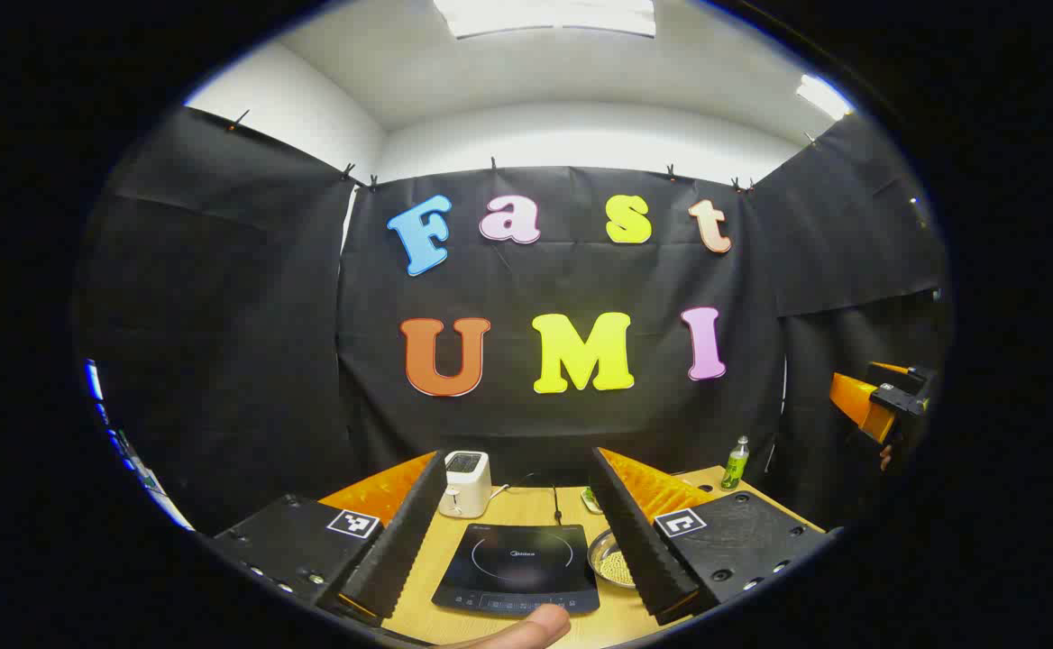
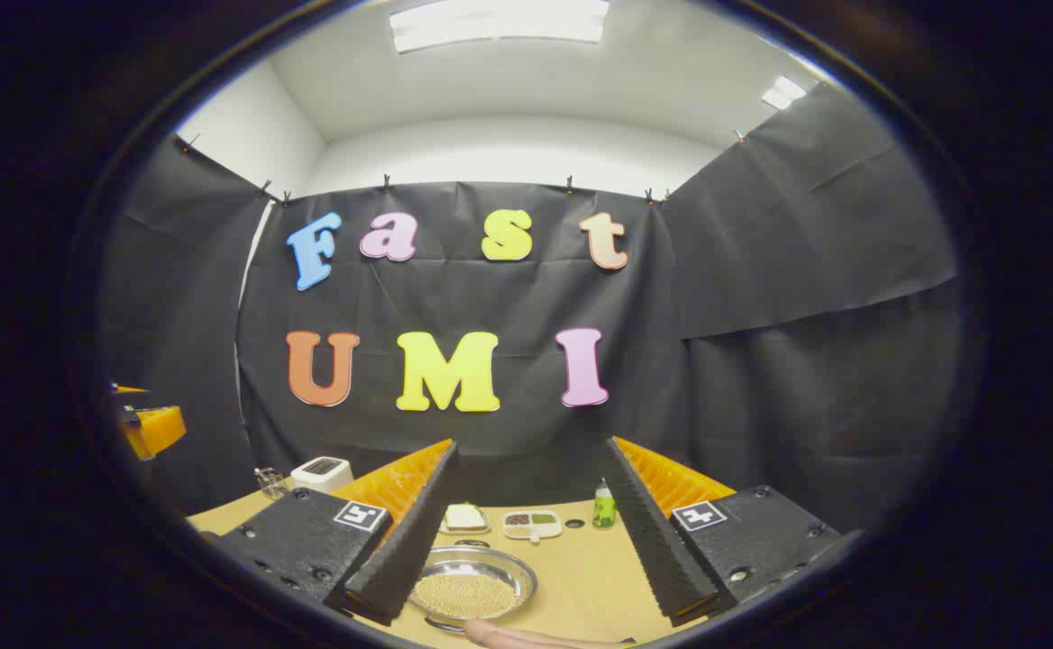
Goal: First push the handle of the pot to place it horizontally, then grasp the pot with both hands and set it on the induction cooktop.
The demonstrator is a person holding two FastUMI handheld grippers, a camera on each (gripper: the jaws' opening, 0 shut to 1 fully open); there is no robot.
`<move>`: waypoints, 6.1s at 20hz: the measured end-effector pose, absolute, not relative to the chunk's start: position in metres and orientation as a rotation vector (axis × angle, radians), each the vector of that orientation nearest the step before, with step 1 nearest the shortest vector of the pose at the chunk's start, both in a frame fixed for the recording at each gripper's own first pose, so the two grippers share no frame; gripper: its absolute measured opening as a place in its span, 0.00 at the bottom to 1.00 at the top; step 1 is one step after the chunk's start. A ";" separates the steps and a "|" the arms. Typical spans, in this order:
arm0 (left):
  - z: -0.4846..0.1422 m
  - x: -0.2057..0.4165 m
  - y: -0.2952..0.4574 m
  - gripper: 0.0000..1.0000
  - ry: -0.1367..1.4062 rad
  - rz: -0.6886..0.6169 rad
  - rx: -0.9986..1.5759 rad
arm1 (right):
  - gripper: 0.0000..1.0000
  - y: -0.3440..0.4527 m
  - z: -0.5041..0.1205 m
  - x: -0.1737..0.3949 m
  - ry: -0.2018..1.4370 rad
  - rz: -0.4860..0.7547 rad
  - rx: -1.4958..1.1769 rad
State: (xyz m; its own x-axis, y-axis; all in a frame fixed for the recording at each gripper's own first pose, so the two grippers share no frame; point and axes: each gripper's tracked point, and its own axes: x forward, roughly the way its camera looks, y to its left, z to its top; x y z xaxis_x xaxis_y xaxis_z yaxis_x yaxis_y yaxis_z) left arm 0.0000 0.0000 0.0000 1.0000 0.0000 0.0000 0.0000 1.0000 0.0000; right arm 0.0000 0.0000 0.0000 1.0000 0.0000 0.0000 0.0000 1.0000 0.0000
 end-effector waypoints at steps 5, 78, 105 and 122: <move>-0.003 0.000 0.000 0.95 0.002 0.003 -0.004 | 0.98 -0.010 -0.001 0.000 0.003 -0.016 -0.014; -0.048 -0.044 -0.006 0.96 -0.021 -0.019 0.029 | 0.01 0.154 -0.427 -0.005 1.119 0.302 0.069; -0.038 -0.046 -0.025 0.96 -0.040 -0.032 0.013 | 0.01 0.068 -0.434 0.010 1.068 0.261 0.011; -0.055 -0.015 -0.058 0.96 -0.019 -0.095 0.022 | 0.04 0.011 -0.436 0.041 1.058 0.323 -0.017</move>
